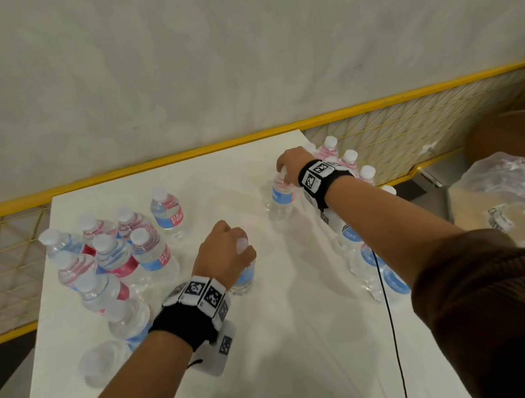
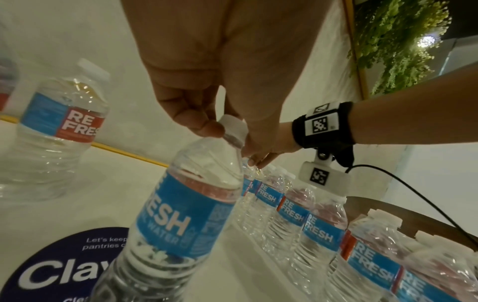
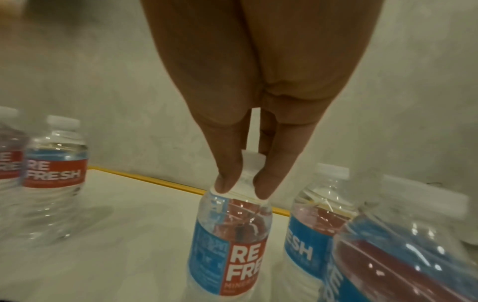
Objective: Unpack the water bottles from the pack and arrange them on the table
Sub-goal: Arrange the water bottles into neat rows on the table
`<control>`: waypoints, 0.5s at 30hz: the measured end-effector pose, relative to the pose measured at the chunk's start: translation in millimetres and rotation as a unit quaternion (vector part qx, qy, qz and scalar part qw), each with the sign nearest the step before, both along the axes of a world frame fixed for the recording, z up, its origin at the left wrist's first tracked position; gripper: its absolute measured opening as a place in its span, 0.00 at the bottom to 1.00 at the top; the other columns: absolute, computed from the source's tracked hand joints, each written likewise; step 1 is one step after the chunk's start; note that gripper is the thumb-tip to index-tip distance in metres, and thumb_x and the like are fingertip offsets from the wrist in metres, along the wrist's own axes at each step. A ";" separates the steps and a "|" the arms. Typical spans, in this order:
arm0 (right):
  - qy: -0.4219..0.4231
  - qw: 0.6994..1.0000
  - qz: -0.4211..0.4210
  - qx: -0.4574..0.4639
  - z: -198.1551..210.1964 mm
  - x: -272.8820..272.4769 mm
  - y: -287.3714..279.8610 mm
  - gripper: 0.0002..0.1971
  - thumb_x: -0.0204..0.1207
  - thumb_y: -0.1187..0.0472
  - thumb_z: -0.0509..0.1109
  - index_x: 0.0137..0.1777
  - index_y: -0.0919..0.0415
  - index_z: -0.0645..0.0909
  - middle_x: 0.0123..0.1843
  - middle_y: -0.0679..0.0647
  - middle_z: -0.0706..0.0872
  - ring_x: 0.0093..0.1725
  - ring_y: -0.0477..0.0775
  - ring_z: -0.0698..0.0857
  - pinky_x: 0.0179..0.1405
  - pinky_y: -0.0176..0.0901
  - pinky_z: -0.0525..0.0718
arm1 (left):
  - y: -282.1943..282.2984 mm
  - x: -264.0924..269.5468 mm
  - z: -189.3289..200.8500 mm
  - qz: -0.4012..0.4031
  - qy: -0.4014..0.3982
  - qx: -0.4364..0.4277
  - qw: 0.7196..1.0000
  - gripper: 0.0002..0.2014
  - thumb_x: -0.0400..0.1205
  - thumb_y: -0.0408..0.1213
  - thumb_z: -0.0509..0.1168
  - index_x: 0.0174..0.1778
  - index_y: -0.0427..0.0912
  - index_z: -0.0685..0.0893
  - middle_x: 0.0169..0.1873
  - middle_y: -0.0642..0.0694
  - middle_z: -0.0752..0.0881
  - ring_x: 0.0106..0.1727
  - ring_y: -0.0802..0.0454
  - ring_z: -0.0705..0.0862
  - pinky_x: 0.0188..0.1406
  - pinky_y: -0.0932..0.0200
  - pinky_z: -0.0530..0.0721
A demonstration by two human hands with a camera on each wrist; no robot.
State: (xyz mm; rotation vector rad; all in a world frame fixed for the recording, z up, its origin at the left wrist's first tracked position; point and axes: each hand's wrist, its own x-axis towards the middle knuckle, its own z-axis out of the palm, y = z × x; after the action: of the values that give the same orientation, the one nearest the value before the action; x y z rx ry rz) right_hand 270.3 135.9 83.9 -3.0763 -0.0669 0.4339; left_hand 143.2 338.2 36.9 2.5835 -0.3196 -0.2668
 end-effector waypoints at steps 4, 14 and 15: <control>-0.011 1.000 0.003 -0.006 -5.9 26.3 -2.0 0.18 0.76 0.66 0.69 0.66 0.58 0.81 0.70 0.59 0.78 0.68 0.60 0.78 0.64 0.45 0.77 | 8.2 0.7 -3.2 0.004 0.013 -0.015 1.000 0.22 0.69 0.52 0.58 0.49 0.42 0.86 0.46 0.45 0.75 0.44 0.44 0.81 0.43 0.59 0.74; 0.001 1.000 -0.007 -0.015 -8.7 48.6 -10.6 0.17 0.77 0.71 0.65 0.63 0.59 0.83 0.70 0.60 0.77 0.66 0.62 0.80 0.65 0.48 0.78 | 18.4 -9.1 -4.5 -0.001 0.069 0.026 0.997 0.20 0.77 0.58 0.65 0.62 0.54 0.80 0.56 0.51 0.79 0.58 0.48 0.81 0.56 0.56 0.80; 0.008 1.000 -0.007 -0.014 -7.7 46.7 -10.5 0.17 0.77 0.71 0.65 0.64 0.58 0.83 0.70 0.60 0.77 0.67 0.62 0.79 0.65 0.48 0.78 | 18.5 -8.8 -3.0 -0.008 0.091 0.017 0.996 0.22 0.76 0.59 0.66 0.63 0.53 0.80 0.55 0.51 0.81 0.58 0.49 0.82 0.55 0.57 0.79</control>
State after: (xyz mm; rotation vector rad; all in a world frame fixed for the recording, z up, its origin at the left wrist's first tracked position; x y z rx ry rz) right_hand 317.1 125.4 76.2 -3.0975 -0.0391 0.4616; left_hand 134.4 356.7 33.9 2.5684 -0.2714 -0.5128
